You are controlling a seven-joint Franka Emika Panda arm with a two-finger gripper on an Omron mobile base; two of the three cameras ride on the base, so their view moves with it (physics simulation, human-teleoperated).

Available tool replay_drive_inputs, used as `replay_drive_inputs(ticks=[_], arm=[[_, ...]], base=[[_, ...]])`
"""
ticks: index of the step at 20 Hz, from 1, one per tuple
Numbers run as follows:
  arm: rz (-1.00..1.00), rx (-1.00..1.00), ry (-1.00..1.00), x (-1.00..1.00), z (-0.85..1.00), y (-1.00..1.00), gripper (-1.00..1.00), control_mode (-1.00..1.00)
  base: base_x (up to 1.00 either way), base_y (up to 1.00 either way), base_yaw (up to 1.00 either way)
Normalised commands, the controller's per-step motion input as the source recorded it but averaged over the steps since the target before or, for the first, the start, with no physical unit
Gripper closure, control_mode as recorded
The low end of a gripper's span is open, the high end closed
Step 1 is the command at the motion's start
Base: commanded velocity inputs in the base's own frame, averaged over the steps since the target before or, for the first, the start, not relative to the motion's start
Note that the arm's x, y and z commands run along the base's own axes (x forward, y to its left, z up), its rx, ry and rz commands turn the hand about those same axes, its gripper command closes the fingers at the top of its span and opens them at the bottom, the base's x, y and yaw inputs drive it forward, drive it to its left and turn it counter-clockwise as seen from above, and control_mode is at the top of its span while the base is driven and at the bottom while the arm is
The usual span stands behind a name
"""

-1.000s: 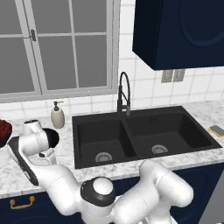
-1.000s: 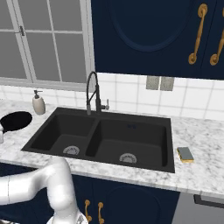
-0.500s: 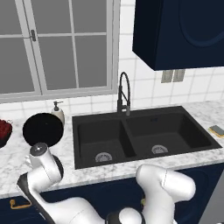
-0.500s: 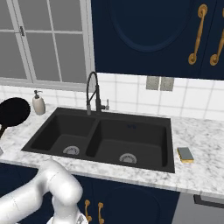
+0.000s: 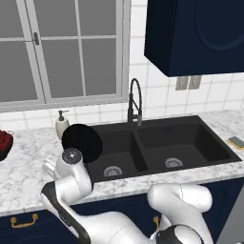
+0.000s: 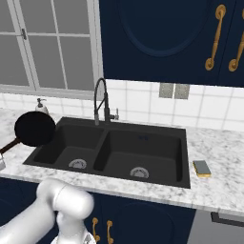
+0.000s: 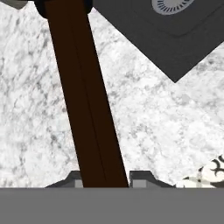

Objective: Pick the pan and sponge and place them into the sink. Then turn on the water.

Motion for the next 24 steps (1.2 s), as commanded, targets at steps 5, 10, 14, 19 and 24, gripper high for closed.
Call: replay_drive_inputs(ticks=[5, 10, 14, 19, 24], arm=[[-0.05, 0.06, 0.21, -0.79, 1.0, -0.68, 1.0, -1.0], [-0.07, -0.04, 0.21, -0.99, 1.0, -0.46, 1.0, -1.0], [0.0, -0.19, 0.01, -0.86, 0.98, -0.67, 1.0, -1.0], [0.0, -0.14, 0.22, -0.13, 0.63, -0.97, 1.0, -1.0], [-0.01, -0.04, 0.38, 0.24, 0.47, -1.0, 1.0, -1.0]], base=[[0.0, 0.0, 0.0], [0.0, 0.0, 0.0], [0.0, 0.0, 0.0], [0.0, 0.0, 0.0], [0.0, 0.0, 0.0]])
